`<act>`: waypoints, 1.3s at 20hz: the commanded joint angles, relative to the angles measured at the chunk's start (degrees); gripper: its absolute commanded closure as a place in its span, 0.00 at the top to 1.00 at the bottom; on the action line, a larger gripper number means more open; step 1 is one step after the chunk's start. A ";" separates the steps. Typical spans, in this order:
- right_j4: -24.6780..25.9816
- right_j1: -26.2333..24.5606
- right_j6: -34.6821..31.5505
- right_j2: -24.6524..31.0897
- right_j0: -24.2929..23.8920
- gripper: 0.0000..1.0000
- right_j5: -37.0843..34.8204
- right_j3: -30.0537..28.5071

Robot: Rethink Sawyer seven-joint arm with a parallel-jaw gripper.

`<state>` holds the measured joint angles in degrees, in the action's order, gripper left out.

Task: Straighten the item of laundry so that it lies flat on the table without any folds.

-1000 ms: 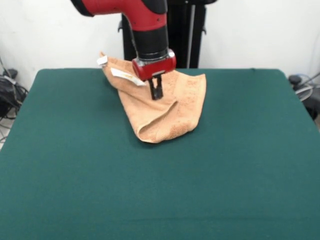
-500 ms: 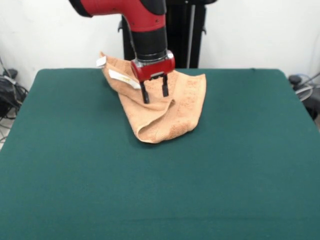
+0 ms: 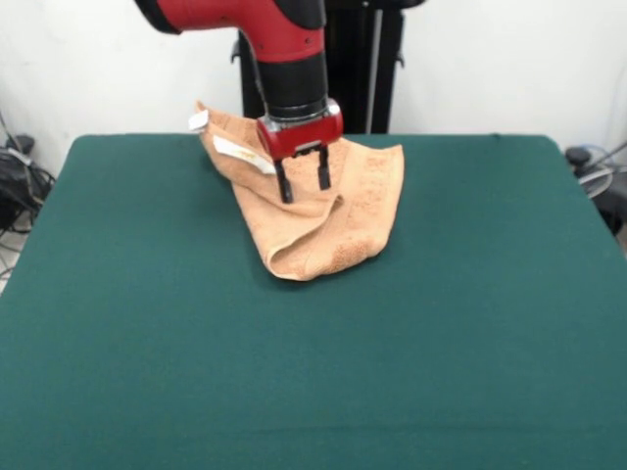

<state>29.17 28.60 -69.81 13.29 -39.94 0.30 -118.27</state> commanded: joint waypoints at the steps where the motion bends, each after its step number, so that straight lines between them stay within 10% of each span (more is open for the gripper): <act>1: 0.82 -0.35 -5.23 3.45 -0.94 1.00 -4.05 5.94; 21: 3.15 -9.01 -6.97 3.71 -1.81 1.00 2.51 10.69; 22: 3.03 -9.17 -7.14 4.24 -2.43 0.00 2.51 10.47; 26: 2.85 -9.07 -7.29 4.18 -2.39 0.00 2.37 10.47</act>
<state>30.32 25.59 -69.81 13.96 -42.47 0.68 -114.72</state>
